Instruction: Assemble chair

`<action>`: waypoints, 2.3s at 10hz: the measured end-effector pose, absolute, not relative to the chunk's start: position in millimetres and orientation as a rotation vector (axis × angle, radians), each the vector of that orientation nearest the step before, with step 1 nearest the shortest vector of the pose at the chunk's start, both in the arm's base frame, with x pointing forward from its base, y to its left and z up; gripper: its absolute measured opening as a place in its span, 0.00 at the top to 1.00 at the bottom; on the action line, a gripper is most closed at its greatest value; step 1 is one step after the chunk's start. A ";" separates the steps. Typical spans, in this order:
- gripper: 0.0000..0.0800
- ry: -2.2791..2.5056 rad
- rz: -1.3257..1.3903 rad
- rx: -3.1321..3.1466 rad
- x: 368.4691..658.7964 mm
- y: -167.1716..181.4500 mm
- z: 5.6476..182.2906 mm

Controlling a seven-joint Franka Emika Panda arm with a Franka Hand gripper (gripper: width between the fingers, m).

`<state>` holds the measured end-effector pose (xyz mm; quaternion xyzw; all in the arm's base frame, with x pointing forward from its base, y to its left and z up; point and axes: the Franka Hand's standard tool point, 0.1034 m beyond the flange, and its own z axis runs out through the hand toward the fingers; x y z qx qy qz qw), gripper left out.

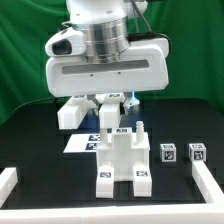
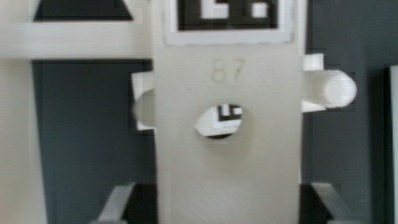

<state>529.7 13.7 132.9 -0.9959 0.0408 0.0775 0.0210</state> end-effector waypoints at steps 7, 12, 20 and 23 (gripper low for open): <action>0.64 0.055 0.196 -3.100 527.8 37.4 121.4; 0.64 0.064 0.133 -3.114 537.1 36.4 112.0; 0.64 0.062 0.098 -3.138 536.8 17.3 84.9; 0.64 0.047 0.083 -3.145 538.6 10.9 77.0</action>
Offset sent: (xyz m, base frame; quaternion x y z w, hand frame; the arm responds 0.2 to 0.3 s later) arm -0.0108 0.0187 -0.0073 -0.0003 0.0132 -0.0207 0.9997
